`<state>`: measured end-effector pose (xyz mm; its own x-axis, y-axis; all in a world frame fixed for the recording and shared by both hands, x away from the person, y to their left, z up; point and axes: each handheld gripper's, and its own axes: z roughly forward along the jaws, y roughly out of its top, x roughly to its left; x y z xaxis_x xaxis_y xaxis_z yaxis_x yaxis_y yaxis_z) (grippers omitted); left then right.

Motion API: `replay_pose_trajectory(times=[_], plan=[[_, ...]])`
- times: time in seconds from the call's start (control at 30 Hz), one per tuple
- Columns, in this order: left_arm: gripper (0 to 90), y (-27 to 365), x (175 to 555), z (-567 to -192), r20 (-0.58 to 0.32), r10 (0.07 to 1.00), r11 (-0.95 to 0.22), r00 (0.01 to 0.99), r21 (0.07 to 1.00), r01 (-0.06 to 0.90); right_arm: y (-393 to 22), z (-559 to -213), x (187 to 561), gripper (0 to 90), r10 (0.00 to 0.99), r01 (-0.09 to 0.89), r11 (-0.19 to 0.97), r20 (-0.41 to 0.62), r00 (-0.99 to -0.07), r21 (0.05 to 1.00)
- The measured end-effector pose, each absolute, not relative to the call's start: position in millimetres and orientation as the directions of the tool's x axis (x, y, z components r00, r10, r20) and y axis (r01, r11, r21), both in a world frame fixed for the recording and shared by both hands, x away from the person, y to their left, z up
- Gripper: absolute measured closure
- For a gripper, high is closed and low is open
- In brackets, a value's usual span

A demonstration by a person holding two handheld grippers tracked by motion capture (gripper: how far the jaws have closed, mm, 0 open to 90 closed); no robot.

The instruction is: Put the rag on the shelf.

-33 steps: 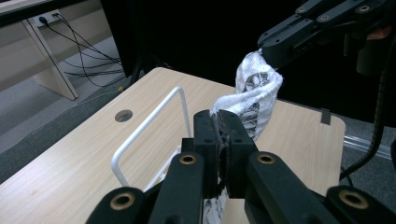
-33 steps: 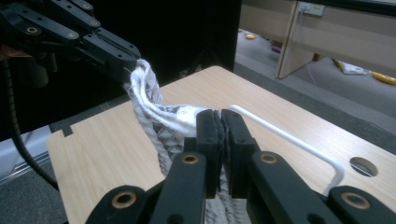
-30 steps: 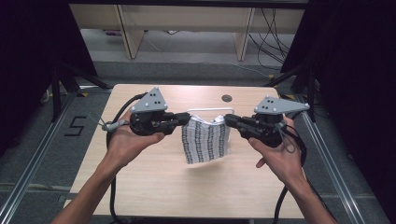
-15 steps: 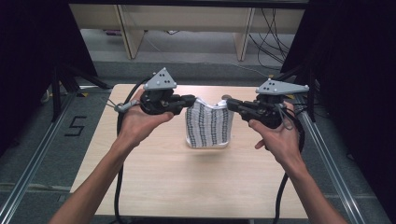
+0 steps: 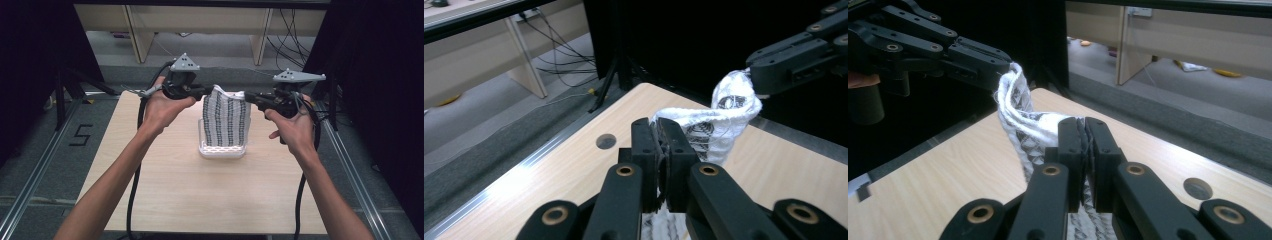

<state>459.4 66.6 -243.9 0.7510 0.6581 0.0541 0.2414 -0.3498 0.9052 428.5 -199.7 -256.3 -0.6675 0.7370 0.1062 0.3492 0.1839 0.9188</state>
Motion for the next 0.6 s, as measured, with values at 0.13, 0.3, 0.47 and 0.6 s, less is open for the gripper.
replay_pose_trajectory(times=[0.13,0.3,0.47,0.6], plan=[[86.4,64,472,-245,0.055,0.671,-0.348,0.739,0.904,0.248,-198,-256,440,87.1,0.752,0.356,0.181,0.104,-0.651,0.917],[86.4,61,494,-253,0.025,0.697,-0.313,0.717,0.910,0.273,-195,-260,464,86.9,0.773,0.376,0.184,0.103,-0.627,0.908],[86.2,58,514,-266,0.001,0.720,-0.294,0.694,0.906,0.304,-189,-271,489,86.7,0.797,0.444,0.185,0.130,-0.590,0.877],[86.1,56,530,-279,-0.033,0.729,-0.282,0.684,0.895,0.344,-188,-282,504,86.4,0.802,0.479,0.172,0.160,-0.575,0.861]])
